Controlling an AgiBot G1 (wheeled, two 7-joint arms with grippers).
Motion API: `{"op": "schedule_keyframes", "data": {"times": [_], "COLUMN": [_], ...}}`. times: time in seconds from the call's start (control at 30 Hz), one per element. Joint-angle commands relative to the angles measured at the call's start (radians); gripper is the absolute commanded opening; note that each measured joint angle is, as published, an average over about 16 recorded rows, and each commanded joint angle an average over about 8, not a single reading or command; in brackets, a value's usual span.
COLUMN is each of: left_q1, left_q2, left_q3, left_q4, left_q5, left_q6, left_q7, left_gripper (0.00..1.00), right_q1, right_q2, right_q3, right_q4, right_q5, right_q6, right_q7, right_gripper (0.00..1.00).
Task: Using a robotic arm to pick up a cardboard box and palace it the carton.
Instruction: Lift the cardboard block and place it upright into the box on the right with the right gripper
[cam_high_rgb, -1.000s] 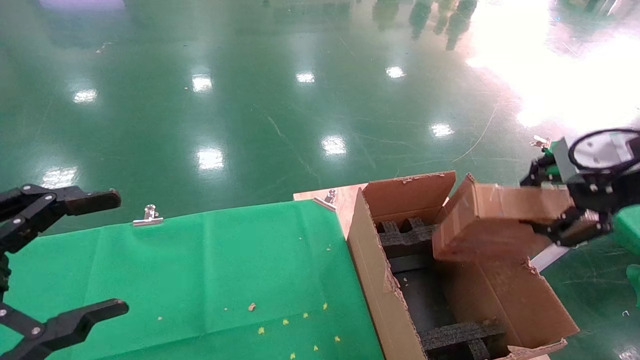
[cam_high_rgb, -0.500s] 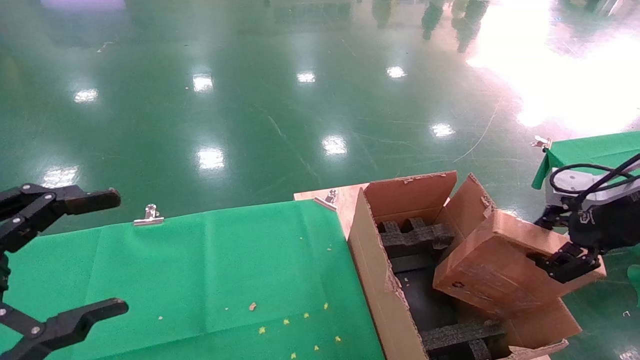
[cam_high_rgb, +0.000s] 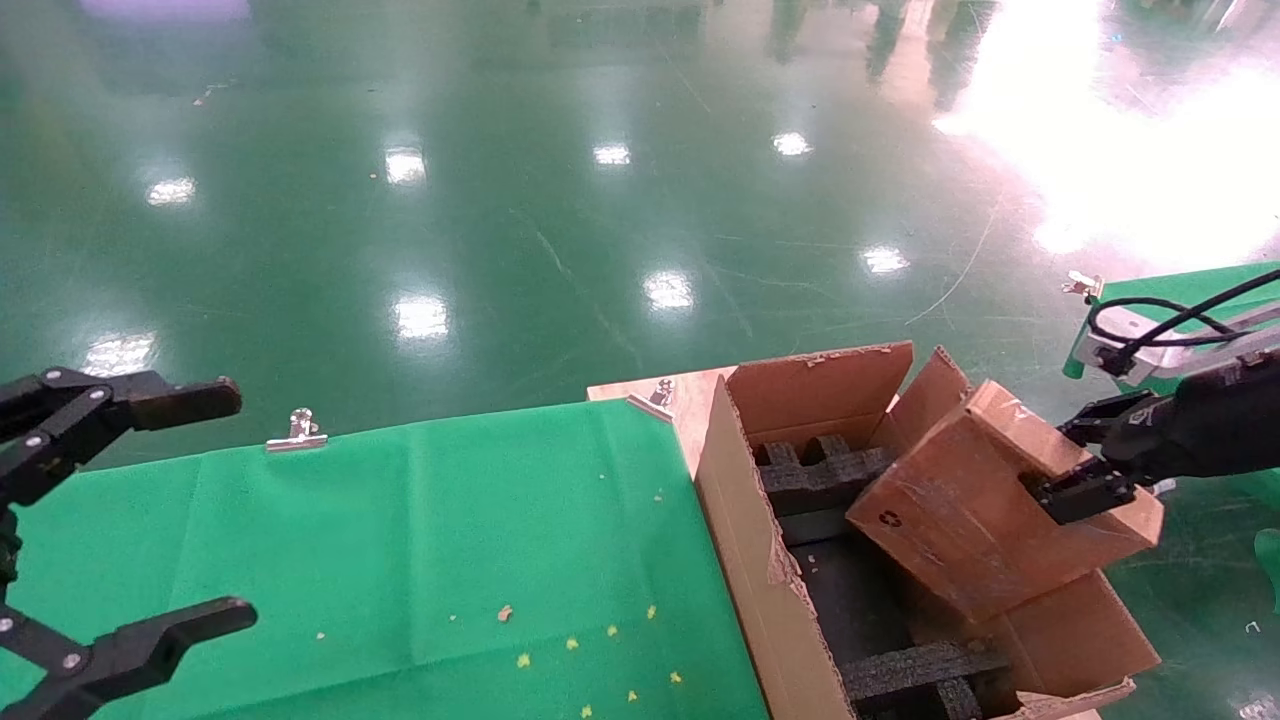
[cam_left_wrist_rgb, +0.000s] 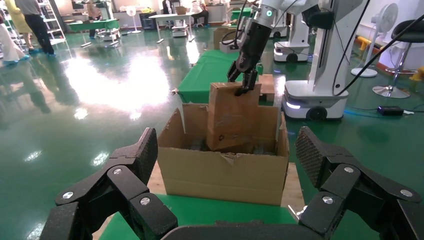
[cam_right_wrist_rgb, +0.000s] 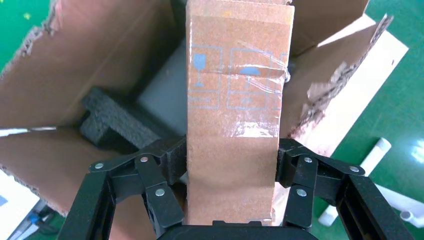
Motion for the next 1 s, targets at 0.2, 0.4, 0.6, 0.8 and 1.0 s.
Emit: {"op": "schedule_keyframes", "data": {"times": [0.2, 0.4, 0.6, 0.8, 1.0], "left_q1": [0.0, 0.0, 0.0, 0.0, 0.0], "left_q2": [0.0, 0.0, 0.0, 0.0, 0.0], "left_q3": [0.0, 0.0, 0.0, 0.0, 0.0], "left_q4": [0.0, 0.0, 0.0, 0.0, 0.0], "left_q5": [0.0, 0.0, 0.0, 0.0, 0.0], "left_q6": [0.0, 0.0, 0.0, 0.0, 0.0], "left_q7": [0.0, 0.0, 0.0, 0.0, 0.0], "left_gripper": [1.0, 1.0, 1.0, 1.0, 1.0], "right_q1": [-0.011, -0.026, -0.082, -0.107, -0.118], "right_q2": [0.006, -0.004, -0.049, -0.087, -0.107], "right_q3": [0.007, 0.002, -0.015, -0.041, -0.058], "right_q4": [-0.001, -0.01, -0.042, -0.056, -0.052], "right_q5": [0.02, 0.02, 0.034, 0.018, 0.002], "right_q6": [0.005, 0.007, 0.029, 0.064, 0.128], "right_q7": [0.012, 0.065, 0.29, 0.493, 0.632], "right_gripper": [0.0, 0.0, 0.0, 0.0, 0.0]}}
